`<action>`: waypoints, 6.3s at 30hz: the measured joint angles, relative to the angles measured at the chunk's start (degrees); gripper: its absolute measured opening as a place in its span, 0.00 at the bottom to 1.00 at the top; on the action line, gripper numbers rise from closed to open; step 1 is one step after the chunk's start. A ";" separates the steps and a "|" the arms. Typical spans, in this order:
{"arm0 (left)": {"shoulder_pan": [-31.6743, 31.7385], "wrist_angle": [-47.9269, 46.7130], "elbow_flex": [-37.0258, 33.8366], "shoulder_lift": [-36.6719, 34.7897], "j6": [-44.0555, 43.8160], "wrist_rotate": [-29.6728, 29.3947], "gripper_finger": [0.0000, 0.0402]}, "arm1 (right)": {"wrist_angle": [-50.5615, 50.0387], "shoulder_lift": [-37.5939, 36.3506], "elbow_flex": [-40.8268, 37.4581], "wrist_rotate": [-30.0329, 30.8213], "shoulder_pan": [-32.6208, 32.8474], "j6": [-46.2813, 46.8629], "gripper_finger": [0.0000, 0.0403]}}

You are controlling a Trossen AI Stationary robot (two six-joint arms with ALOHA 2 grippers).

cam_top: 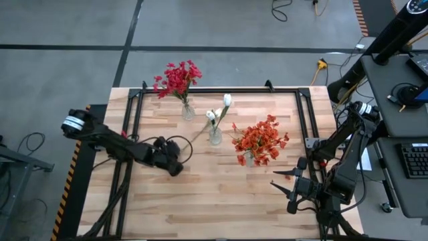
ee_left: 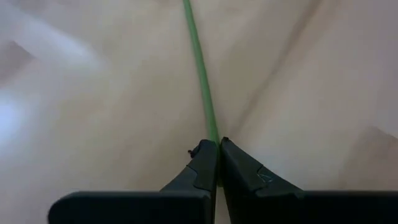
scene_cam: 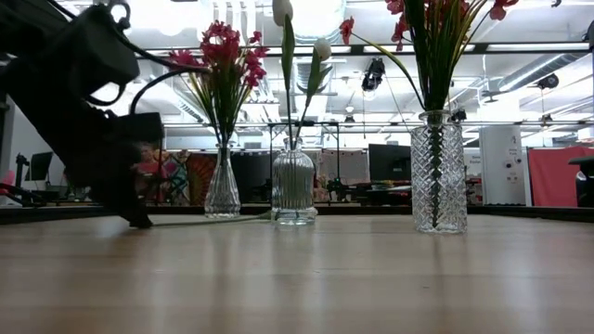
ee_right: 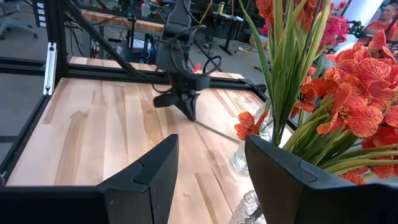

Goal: Sort flowers into vase by color
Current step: Put the top center white tulip flower into the center transparent glass vase

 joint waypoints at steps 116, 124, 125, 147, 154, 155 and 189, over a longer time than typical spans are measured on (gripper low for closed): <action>0.88 -27.93 31.01 -19.01 23.27 -35.62 0.00 | 1.38 0.00 0.00 -0.06 0.02 -0.39 0.44; 0.70 -39.31 42.77 -19.35 24.59 -35.53 0.00 | 1.31 0.26 0.00 -0.09 0.01 -0.37 0.44; 0.55 -40.59 44.44 -19.43 24.80 -35.58 0.00 | 1.32 0.26 0.00 -0.09 0.00 -0.37 0.44; -27.97 17.43 24.22 -21.45 58.72 -24.05 0.00 | 16.07 2.89 0.00 -12.60 0.39 -12.97 0.44; -27.28 57.34 8.82 -20.46 72.86 -1.82 0.00 | 32.94 4.32 0.00 -15.83 0.04 -31.60 0.44; -27.20 60.89 6.99 -19.81 73.65 -1.71 0.00 | 35.75 5.00 0.00 -16.18 -0.20 -35.12 0.44; -18.86 102.05 16.92 21.61 78.14 3.68 0.00 | 66.00 26.77 20.53 -19.91 -12.54 -73.63 0.68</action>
